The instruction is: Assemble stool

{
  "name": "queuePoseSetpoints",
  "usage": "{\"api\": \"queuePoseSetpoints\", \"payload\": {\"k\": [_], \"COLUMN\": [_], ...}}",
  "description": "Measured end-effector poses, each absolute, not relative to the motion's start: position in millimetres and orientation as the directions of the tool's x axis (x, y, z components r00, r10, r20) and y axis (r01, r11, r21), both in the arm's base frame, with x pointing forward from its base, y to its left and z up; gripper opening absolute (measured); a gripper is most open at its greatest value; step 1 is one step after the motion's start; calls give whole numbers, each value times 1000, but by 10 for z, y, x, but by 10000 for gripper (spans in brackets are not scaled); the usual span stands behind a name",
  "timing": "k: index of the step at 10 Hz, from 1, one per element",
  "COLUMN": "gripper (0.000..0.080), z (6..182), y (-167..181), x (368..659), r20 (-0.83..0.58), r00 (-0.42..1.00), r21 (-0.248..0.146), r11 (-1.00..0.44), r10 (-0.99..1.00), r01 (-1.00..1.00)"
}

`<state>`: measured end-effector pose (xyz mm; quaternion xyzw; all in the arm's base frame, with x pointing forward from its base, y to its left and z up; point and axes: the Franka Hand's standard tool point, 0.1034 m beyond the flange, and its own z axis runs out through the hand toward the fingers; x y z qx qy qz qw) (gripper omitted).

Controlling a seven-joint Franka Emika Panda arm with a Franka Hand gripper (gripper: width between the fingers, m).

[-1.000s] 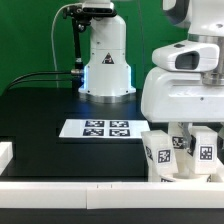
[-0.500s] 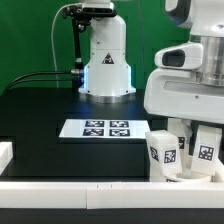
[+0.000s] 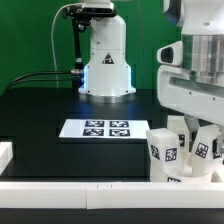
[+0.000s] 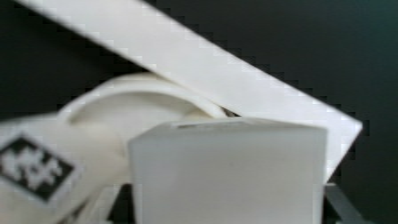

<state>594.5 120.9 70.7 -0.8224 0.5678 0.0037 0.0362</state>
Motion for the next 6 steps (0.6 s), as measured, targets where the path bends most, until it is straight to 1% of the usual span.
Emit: {"api": "queuePoseSetpoints", "payload": {"k": [1, 2, 3, 4, 5, 6], "gripper": [333, 333, 424, 424, 559, 621], "z": [706, 686, 684, 672, 662, 727], "y": [1197, 1188, 1190, 1201, 1237, 1247], "x": [5955, 5945, 5944, 5922, 5880, 5921], "r20": [-61, -61, -61, -57, -54, -54], "r00": [263, 239, 244, 269, 334, 390], "r21": [-58, -60, -60, -47, -14, -27], "r11": [-260, -235, -241, -266, -334, -389], "r10": [-963, -969, -968, -962, -941, -919], "r01": [-964, -970, -969, -963, -942, -921]}}
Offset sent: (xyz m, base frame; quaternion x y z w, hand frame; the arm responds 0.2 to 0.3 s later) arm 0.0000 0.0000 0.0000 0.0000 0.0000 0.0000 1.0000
